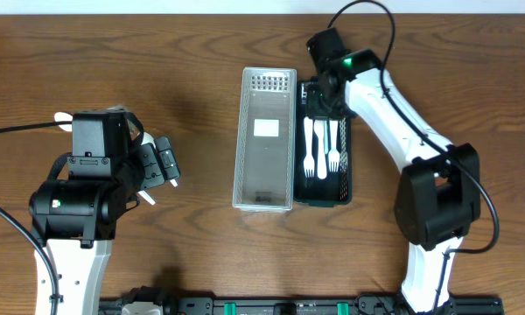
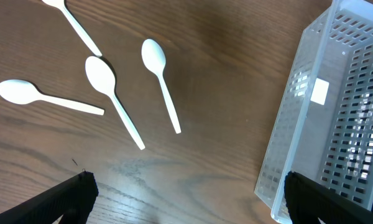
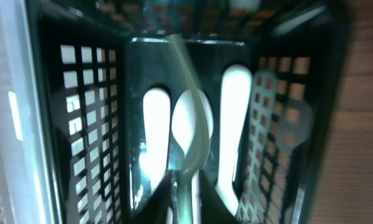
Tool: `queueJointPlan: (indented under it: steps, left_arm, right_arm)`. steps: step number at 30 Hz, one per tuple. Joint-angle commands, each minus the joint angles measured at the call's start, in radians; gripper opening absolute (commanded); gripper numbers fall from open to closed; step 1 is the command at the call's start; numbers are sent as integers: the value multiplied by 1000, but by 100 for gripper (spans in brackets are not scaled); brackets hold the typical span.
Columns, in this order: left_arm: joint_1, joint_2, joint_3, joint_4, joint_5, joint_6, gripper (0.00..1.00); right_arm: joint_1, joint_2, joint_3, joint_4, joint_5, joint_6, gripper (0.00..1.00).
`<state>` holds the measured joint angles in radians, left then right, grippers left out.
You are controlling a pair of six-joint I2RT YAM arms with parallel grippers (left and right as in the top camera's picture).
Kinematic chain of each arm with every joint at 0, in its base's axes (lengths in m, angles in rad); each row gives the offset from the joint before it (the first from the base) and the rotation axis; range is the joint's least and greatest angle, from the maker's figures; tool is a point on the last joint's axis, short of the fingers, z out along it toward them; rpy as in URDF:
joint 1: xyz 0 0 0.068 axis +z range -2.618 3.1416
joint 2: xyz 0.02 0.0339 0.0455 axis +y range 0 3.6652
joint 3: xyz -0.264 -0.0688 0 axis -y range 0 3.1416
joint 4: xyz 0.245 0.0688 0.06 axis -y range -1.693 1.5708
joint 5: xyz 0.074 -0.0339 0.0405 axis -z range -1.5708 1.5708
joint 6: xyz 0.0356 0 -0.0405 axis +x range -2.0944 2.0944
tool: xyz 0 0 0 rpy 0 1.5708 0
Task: Pack container
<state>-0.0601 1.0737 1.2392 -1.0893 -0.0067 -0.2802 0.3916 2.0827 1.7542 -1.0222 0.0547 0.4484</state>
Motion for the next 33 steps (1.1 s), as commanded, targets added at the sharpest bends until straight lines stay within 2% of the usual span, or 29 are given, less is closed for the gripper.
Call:
queueJointPlan:
  steps: [1,2,3,7,12,18,25,33]
  left_arm:
    - [-2,3,19,-3,-5,17,98]
    - [-2,3,19,-3,-5,17,98]
    - [-2,3,19,-3,-5,17,98]
    - [-2,3,19,-4,-5,17,98]
    - [-2,3,37,-27,-4,16,98]
    - [-2,35,242,-69,-5,12,98]
    - [60,292,464,-106,-55,-79,98]
    - [117,594,460,-99,-45,-216,98]
  right_arm:
    - [25,-7,4,7,-10,-32,65]
    - [27,-10,4,11,-10,-45,82]
    - [28,-10,4,13,-10,-47,89]
    - [29,-13,6,12,-10,-48,99]
    - [6,-42,58,6,7,-132,99]
    - [-84,-152,116,4,65,-184,99]
    - [-215,-222,116,-75,42,-188,99]
    - [-265,-219,110,-172,43,-196,99]
